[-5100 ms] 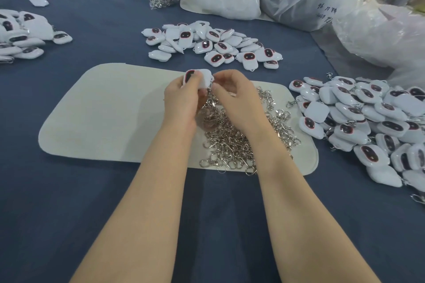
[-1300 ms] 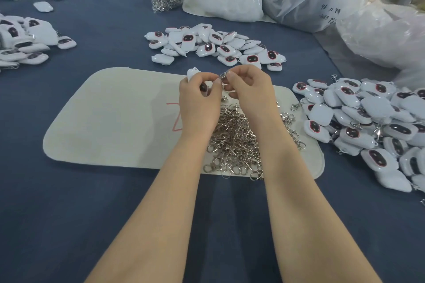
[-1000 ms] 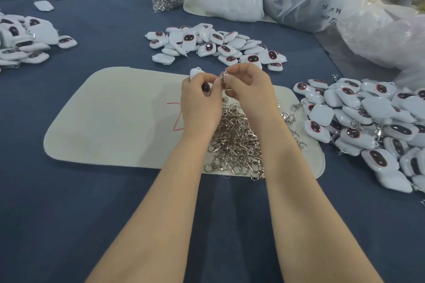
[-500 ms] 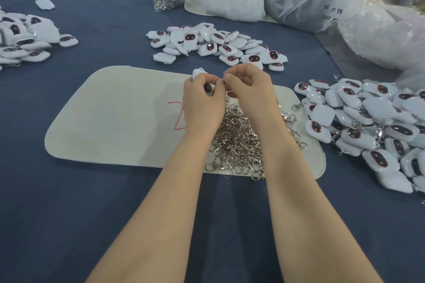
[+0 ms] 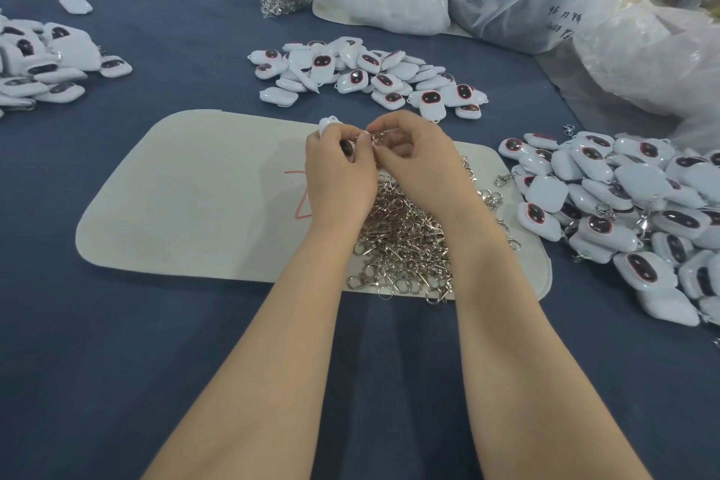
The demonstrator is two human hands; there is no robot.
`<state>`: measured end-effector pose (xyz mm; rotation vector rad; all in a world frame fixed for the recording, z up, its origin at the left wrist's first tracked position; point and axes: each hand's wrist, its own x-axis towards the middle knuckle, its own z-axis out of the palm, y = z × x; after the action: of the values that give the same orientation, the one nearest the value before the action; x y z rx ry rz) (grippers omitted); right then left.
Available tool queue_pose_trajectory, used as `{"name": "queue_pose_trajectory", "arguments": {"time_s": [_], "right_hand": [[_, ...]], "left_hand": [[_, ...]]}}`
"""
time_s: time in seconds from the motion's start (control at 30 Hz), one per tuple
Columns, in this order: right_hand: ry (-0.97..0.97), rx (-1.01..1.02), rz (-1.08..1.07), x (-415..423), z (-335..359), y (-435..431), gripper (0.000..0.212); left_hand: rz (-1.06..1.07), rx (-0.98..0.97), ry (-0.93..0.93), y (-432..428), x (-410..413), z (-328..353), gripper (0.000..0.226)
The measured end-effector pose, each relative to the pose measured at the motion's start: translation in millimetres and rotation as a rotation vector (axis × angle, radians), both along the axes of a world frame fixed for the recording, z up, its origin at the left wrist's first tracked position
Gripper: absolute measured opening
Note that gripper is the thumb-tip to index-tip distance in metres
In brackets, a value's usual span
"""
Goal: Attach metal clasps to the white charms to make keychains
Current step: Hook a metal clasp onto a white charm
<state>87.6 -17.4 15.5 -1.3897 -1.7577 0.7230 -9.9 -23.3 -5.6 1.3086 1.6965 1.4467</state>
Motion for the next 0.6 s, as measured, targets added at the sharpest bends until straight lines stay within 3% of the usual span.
{"name": "queue_pose_trajectory", "arguments": {"time_s": [0.1,0.5,0.6], "right_hand": [[0.007,0.011,-0.028,-1.9,-0.2,-0.8,0.015],[0.357,0.025,-0.267,-5.2,-4.6,6.4,0.016],[0.302,0.035,-0.246,-3.0,-4.0,6.6,0.019]], "left_hand": [[0.0,-0.005,-0.015,-0.2,-0.3,0.2,0.013],[-0.078,0.009,0.067,-5.8,4.8,1.9,0.007],[-0.083,0.019,0.084,-7.0,5.5,1.1,0.008]]}}
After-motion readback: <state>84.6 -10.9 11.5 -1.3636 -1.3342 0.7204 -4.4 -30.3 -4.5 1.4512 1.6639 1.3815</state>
